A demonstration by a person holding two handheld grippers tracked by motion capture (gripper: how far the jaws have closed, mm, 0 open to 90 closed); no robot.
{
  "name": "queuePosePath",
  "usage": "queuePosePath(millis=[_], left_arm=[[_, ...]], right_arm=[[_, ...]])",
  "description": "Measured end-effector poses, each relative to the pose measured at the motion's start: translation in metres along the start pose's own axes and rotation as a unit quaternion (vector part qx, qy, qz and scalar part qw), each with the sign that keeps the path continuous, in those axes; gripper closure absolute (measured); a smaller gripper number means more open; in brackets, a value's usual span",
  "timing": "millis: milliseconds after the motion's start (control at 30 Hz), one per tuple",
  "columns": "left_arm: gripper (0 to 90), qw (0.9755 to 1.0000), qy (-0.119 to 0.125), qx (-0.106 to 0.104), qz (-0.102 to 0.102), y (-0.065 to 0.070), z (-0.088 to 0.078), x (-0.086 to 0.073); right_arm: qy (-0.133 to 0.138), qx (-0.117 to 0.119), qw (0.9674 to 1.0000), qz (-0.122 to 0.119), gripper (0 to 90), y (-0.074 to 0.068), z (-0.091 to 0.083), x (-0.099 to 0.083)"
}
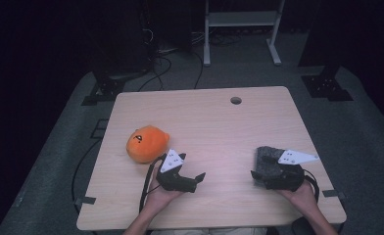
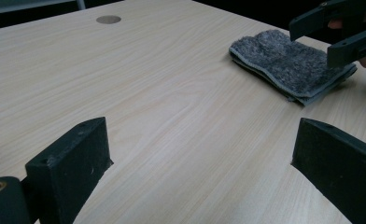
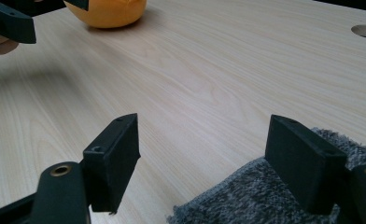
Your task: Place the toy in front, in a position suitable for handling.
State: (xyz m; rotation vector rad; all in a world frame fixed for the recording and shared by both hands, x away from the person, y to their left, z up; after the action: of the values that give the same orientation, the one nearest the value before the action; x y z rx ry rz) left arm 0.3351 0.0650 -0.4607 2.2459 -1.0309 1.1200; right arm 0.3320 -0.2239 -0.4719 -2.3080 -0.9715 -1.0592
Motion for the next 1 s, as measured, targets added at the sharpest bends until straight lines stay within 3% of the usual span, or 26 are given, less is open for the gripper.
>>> queuePosePath(millis=[267,367,667,933,1000], left_arm=[[4.6,1.0000,0.010,0.001,-0.001,-0.003,-0.004,0.003],[4.5,0.9998,0.014,0.011,0.005,-0.007,-0.008,0.004],[6.8,0.9972,0.062,0.033,-0.023,-0.039,-0.031,0.019],[6.7,0.9945,0.075,0.064,-0.036,-0.060,-0.045,0.021],[6.7,0.9928,0.082,0.077,-0.041,-0.069,-0.053,0.021]], right_arm=[[-0.002,-0.001,1.0000,-0.002,24.9,-0.001,0.002,0.000],[0.002,-0.001,1.0000,0.001,24.9,-0.001,0.001,0.001],[0.001,-0.005,1.0000,0.002,24.9,-0.002,0.001,0.001],[0.002,-0.005,1.0000,0.002,24.9,-0.001,0.001,0.001],[0.003,-0.006,1.0000,0.001,24.9,-0.001,0.001,0.001]])
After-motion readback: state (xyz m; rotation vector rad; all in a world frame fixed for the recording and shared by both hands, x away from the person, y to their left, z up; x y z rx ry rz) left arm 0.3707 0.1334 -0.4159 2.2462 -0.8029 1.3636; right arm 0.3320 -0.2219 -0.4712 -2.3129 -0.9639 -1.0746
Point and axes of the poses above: each handheld gripper's, and its own axes: z roughly forward along the jaws, x roughly out of its top, y roughly to its right, the point moved 6 cm from there along z, roughly forward along the jaws, and after that the axes turned 10 degrees about -y, right-handed, at the moved point
